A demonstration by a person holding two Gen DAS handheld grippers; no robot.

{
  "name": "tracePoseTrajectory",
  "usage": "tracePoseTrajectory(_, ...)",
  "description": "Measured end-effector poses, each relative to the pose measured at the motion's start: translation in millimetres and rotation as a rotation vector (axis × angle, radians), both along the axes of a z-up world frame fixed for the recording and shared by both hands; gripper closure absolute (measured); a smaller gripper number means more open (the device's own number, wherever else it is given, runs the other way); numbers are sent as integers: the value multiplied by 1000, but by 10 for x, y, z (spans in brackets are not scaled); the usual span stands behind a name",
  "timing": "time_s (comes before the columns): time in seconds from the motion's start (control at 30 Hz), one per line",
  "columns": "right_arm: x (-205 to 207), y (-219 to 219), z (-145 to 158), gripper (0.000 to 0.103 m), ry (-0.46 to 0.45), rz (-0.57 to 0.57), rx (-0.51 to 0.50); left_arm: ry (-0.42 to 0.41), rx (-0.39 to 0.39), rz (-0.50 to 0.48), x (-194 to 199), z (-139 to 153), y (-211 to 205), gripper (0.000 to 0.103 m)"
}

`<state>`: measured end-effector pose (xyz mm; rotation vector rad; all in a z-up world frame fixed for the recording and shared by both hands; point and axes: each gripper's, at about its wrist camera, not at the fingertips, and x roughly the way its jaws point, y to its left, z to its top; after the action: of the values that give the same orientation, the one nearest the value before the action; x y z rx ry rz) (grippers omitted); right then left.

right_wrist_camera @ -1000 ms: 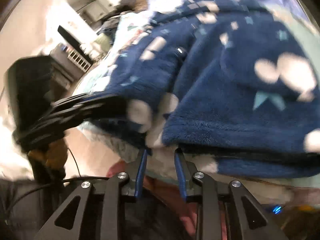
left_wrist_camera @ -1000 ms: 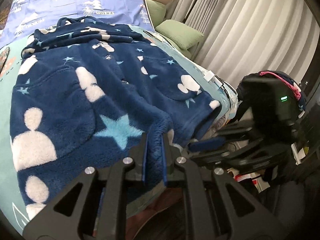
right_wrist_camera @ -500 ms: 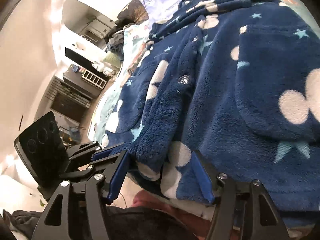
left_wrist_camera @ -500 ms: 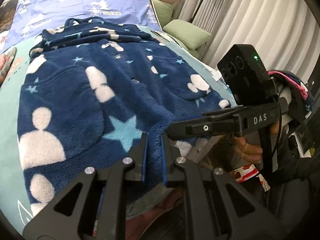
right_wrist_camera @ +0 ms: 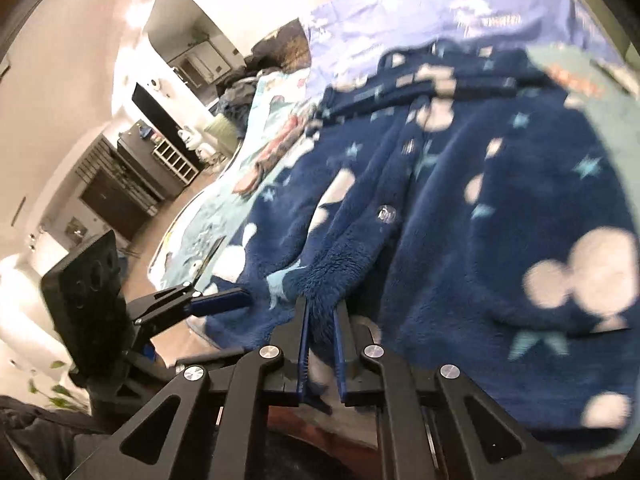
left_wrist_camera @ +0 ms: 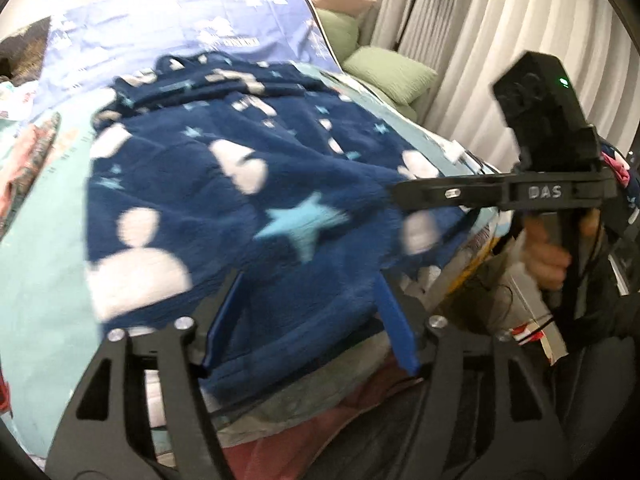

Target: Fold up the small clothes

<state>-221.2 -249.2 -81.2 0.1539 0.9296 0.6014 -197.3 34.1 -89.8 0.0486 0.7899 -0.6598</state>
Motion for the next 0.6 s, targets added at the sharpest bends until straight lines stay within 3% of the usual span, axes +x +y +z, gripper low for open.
tracePoseTrajectory(0.1, 41, -125, -72, 93, -6, -97, -161, -35, 42, 36, 21, -37, 79, 29)
tracePoseTrajectory(0.17, 127, -218, -295, 91, 80, -136, -216, -18, 91, 73, 86, -126, 94, 29)
tracePoseTrajectory(0.27, 115, -397, -436, 91, 170, -143, -117, 24, 122, 123, 139, -257, 180, 29)
tracePoseTrajectory(0.33, 60, -464, -361, 88, 138, -144, -102, 51, 82, 130, 127, -283, 267, 29)
tracePoseTrajectory(0.47, -37, -553, -165, 71, 67, -128, -80, 45, 82, 153, 87, -273, 378, 29)
tracePoseTrajectory(0.6, 22, -339, -194, 56, 80, -56, -39, 55, 84, 187, 80, -295, 473, 29)
